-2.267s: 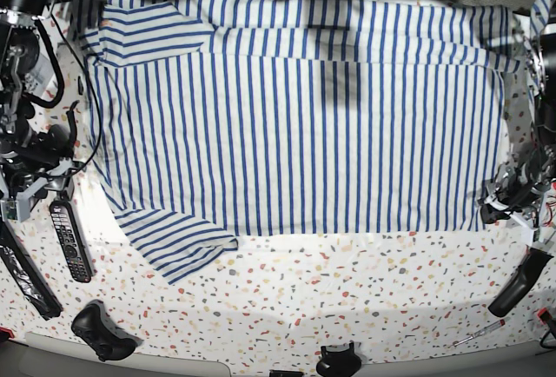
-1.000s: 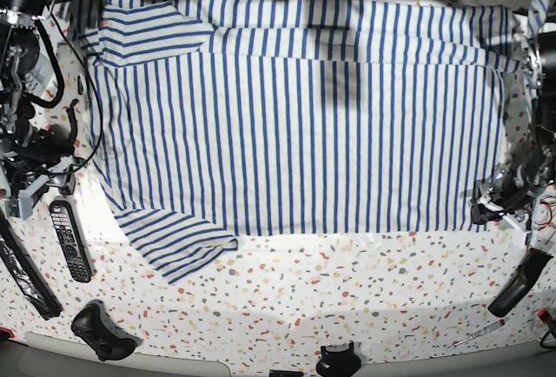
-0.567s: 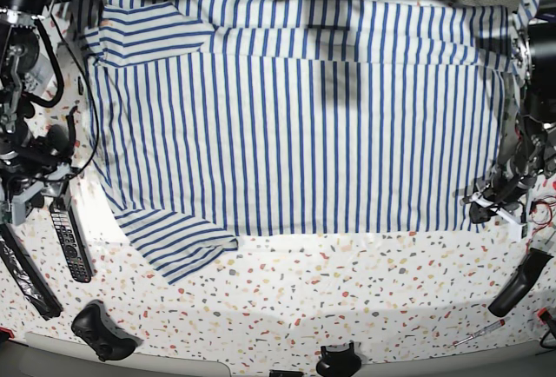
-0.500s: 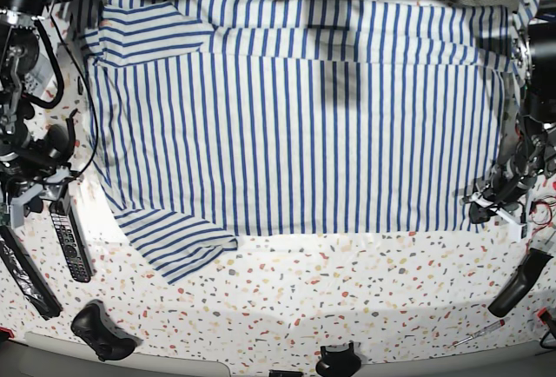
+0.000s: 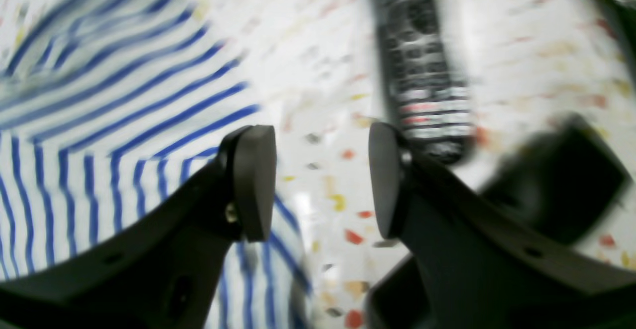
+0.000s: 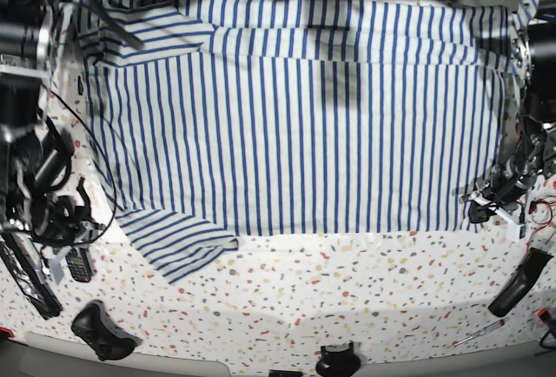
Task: Layout the t-shirt on the table in an organized manner, then fold the t-shirt properly
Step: 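Grasp the shirt's side edges near the hem with both grippers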
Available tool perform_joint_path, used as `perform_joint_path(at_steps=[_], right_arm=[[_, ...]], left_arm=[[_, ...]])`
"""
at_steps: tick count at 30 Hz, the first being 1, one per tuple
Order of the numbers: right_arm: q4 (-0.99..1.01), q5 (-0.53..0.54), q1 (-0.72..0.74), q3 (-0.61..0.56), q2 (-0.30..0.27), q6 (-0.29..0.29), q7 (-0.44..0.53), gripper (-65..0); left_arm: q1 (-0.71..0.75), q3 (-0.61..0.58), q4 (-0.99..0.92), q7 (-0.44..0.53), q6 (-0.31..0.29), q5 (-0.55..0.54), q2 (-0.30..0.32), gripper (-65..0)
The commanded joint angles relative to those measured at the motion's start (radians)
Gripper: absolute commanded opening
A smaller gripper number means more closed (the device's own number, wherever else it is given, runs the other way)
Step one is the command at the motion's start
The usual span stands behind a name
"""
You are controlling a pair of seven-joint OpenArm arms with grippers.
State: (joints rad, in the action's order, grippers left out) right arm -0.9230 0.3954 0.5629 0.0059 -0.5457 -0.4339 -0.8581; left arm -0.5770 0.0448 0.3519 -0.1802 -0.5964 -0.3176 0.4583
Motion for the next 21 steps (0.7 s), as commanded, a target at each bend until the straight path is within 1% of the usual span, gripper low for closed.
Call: perform_joint_path(at_steps=[1,4,6,11,15,18,21], right_arm=[[0.028,0.013,0.073,-0.019,-0.011,-0.014,0.002,-35.9],[0.154,0.008,0.162,-0.082,0.016,-0.035,-0.042,-35.9],[0.224,-0.027,0.197,-0.106,0.035,-0.038,-0.036,-35.9],[0.375,-0.099,0.243,-0.112,0.082,-0.042,0.034,-36.0],[0.451,-0.17,0.248,-0.112,0.107,-0.041,0.081,-36.0],[0.477,-0.243,0.249,-0.112,0.115,-0.029,0.119,-36.0],[0.478,-0.285,0.249,-0.112,0.112,-0.005,0.146,-36.0]], left_arm=[[-0.021,-0.001,0.011,-0.01,-0.002,0.003,0.013,-65.0],[-0.022,-0.001,0.011,-0.009,-0.002,0.003,0.013,-65.0],[-0.022,-0.001,0.011,-0.009,-0.002,0.003,0.012,-65.0],[-0.022,-0.001,0.011,-0.009,0.001,0.003,0.013,-65.0],[-0.022,-0.001,0.011,-0.007,0.001,0.003,0.013,-65.0],[-0.022,-0.001,0.011,-0.005,0.001,0.002,0.013,-65.0],[-0.022,-0.001,0.011,-0.004,0.001,-0.007,0.012,-65.0]])
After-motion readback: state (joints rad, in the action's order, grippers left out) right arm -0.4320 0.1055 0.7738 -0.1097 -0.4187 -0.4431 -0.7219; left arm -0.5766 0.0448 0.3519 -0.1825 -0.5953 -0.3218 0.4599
